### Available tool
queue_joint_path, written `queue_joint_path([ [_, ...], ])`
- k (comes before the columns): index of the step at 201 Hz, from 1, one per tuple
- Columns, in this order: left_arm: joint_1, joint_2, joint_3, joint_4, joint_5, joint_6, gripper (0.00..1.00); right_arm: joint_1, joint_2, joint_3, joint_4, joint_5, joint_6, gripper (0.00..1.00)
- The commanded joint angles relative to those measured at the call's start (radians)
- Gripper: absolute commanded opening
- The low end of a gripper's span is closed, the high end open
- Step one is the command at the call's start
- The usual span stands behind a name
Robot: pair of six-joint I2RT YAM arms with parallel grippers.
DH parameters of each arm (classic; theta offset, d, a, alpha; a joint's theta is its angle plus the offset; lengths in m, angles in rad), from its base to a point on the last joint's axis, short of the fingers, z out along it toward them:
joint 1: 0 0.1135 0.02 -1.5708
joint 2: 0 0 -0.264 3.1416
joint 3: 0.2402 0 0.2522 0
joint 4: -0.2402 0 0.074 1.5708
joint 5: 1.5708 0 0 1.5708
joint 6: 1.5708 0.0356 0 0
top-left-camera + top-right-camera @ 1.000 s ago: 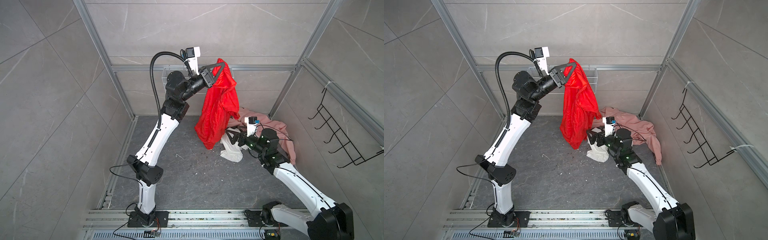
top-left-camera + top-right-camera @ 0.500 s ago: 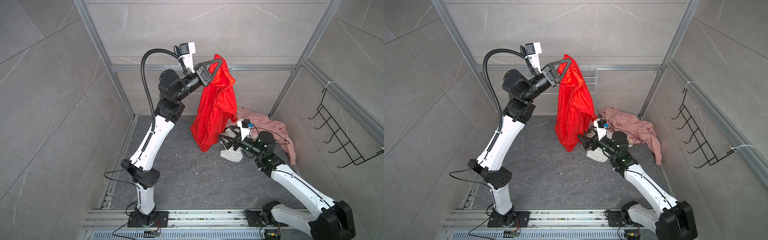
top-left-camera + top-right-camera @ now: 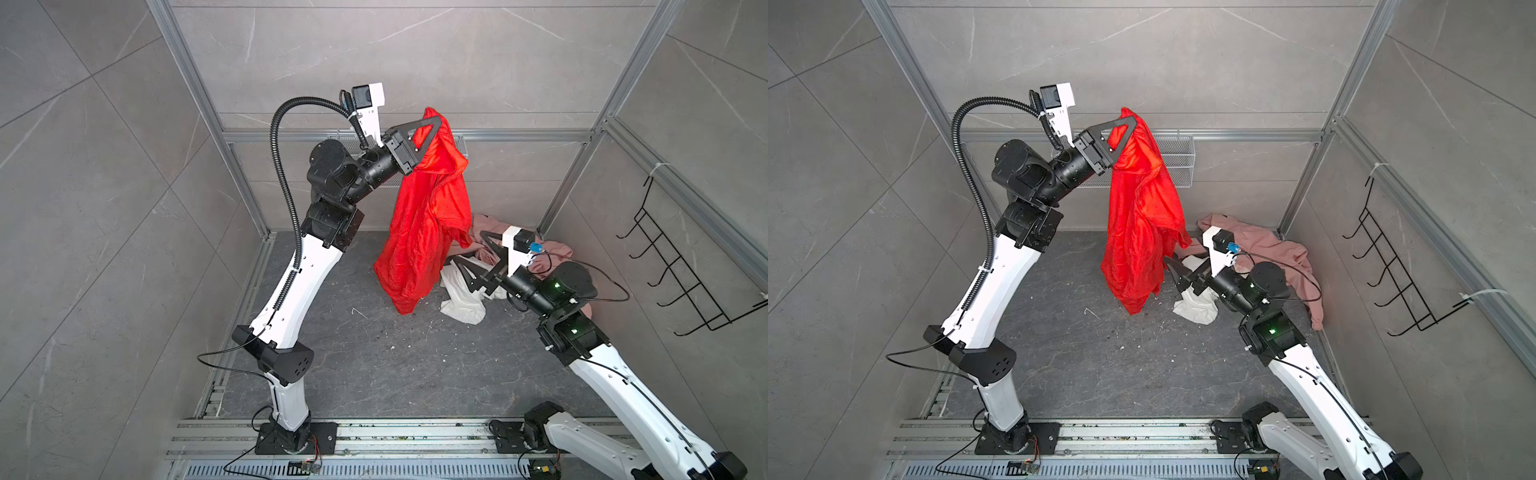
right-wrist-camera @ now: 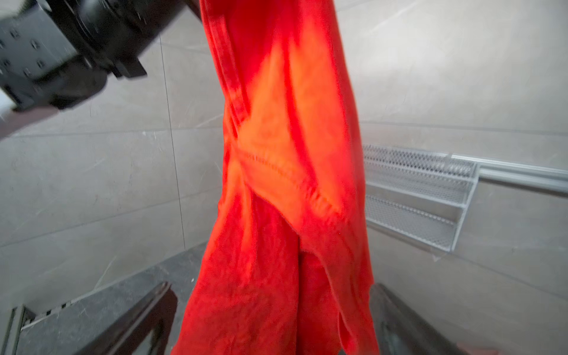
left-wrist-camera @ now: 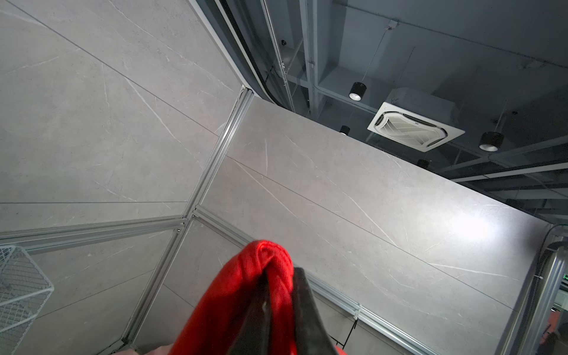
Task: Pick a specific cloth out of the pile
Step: 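Move the right gripper up toward the hanging red cloth below the left gripper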
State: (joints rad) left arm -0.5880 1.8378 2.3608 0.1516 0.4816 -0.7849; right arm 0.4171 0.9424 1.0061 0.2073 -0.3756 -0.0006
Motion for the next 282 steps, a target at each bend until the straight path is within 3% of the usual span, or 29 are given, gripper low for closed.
queue_joint_path([
  [1,0.007,-0.057,0.008,0.086,0.006,0.002,0.0,0.008,-0.004,0.073,-0.069,0.031,-0.032,1.0],
  [44,0.008,-0.058,0.006,0.089,0.007,-0.006,0.0,0.008,0.108,0.163,-0.075,0.066,-0.053,1.0],
  [94,0.008,-0.061,0.002,0.086,0.007,-0.005,0.0,0.008,0.227,0.19,0.009,0.016,-0.022,0.99],
  [166,0.007,-0.059,-0.023,0.112,0.008,-0.036,0.0,0.018,0.33,0.168,0.134,-0.031,0.063,1.0],
  [282,0.002,-0.046,-0.031,0.123,0.012,-0.064,0.0,0.108,0.417,0.161,0.194,0.029,0.025,1.0],
])
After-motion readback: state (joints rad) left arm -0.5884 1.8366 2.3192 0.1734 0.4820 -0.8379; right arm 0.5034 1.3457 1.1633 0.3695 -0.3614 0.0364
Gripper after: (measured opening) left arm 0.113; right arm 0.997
